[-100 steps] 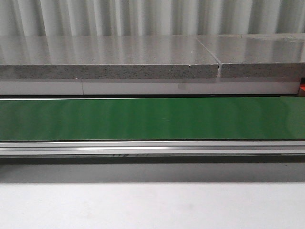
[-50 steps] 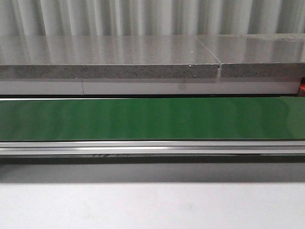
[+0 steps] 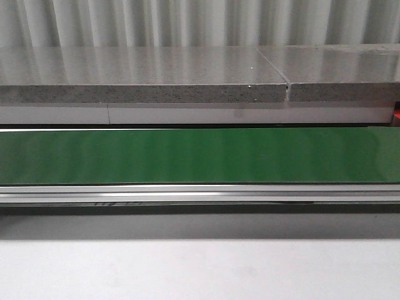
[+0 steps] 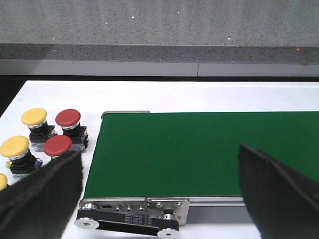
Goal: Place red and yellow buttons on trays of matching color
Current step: 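Lower the left gripper toward a red button in the cluster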
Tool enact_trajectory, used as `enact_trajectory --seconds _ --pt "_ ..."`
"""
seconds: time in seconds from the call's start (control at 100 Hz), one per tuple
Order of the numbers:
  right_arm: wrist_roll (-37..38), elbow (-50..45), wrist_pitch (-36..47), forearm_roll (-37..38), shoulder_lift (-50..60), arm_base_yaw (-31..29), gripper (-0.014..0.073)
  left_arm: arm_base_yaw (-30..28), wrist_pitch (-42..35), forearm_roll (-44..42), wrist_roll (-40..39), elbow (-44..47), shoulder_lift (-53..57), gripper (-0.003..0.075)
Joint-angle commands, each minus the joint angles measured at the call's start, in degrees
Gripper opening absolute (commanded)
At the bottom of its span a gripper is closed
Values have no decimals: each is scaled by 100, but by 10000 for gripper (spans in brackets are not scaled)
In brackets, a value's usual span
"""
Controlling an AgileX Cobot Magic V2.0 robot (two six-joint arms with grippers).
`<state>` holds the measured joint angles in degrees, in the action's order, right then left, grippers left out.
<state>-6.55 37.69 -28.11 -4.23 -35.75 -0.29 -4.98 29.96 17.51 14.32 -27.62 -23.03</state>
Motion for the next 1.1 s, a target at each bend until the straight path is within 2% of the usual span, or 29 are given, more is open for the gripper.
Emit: enact_trajectory --seconds 0.0,0.11,0.28,0.47,0.76,1.09 --pt "-43 149 458 -17 22 7 -68 45 -390 114 10 -145 -51 678" --pt "-43 149 458 -17 22 7 -68 45 -463 101 -33 -145 -61 659" --pt "-43 149 458 -17 22 7 -68 -190 -413 -188 -1218 -376 -345 659" --pt "-43 149 458 -17 22 7 -68 -736 -190 -282 -1747 -934 -1314 658" --pt "-43 149 458 -17 22 7 -68 -2019 271 -5 -1831 -1744 -3541 658" --pt "-43 149 458 -17 22 7 -68 -2187 129 55 -1819 -2136 -5065 658"
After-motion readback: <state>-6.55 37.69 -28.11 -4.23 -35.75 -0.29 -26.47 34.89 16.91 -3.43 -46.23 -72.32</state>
